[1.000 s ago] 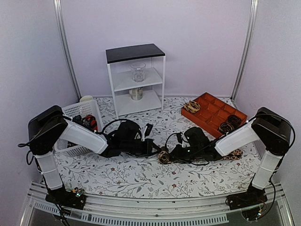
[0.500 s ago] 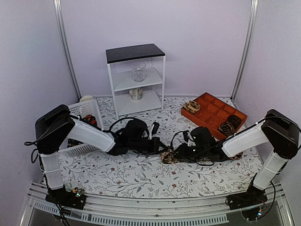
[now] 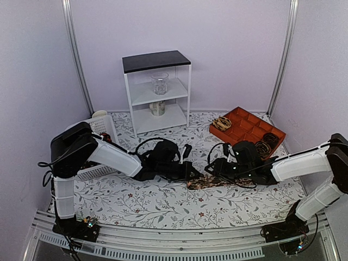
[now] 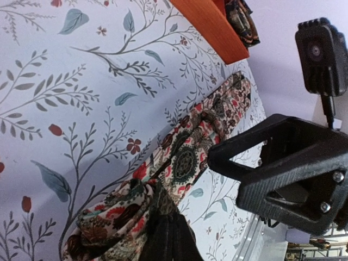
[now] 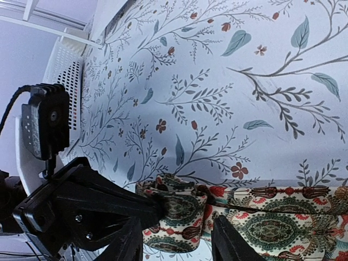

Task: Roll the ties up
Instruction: Roll the tie at the center of the board.

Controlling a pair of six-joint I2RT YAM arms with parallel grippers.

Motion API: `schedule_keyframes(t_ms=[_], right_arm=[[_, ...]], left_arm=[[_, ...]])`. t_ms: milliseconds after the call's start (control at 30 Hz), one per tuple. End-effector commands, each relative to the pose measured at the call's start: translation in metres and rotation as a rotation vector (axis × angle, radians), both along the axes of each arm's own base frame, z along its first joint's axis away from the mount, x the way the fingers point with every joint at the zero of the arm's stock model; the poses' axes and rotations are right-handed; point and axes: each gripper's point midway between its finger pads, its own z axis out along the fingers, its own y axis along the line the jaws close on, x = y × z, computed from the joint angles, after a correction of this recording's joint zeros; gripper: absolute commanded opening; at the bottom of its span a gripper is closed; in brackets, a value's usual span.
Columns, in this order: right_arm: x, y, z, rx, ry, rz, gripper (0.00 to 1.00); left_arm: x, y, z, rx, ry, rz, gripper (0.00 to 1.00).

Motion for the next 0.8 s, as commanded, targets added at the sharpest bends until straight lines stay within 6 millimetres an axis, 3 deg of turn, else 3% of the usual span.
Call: schedule_keyframes(t_ms=[0, 300, 467, 600, 633, 667, 767], right_arm=[[-0.004, 0.003, 0.008, 0.034, -0.012, 0.031, 0.46], [-0.006, 0.018, -0.018, 0.058, 0.055, 0.073, 0.43], [-0.005, 0.024, -0.029, 0.054, 0.074, 0.09, 0.32], [-0.009, 0.023, -0.038, 0.053, 0.089, 0.103, 0.25], [-0.011, 0.023, -0.04, 0.056, 0.091, 0.108, 0.25], [-0.013, 0.023, -0.043, 0.057, 0.095, 0.114, 0.24], [-0.014, 0.023, -0.046, 0.056, 0.09, 0.127, 0.24]], left_arm=[[-0.001, -0.011, 0.002, -0.005, -0.009, -0.024, 0.0], [0.002, -0.016, 0.009, -0.028, -0.021, -0.019, 0.0], [0.003, -0.013, 0.014, -0.031, -0.034, -0.006, 0.0], [0.005, 0.001, 0.021, -0.007, -0.087, 0.014, 0.0], [0.006, 0.007, 0.016, 0.021, -0.098, 0.022, 0.04], [0.007, 0.012, 0.029, 0.017, -0.13, 0.029, 0.08], [0.008, 0.036, 0.025, 0.063, -0.174, 0.043, 0.21]])
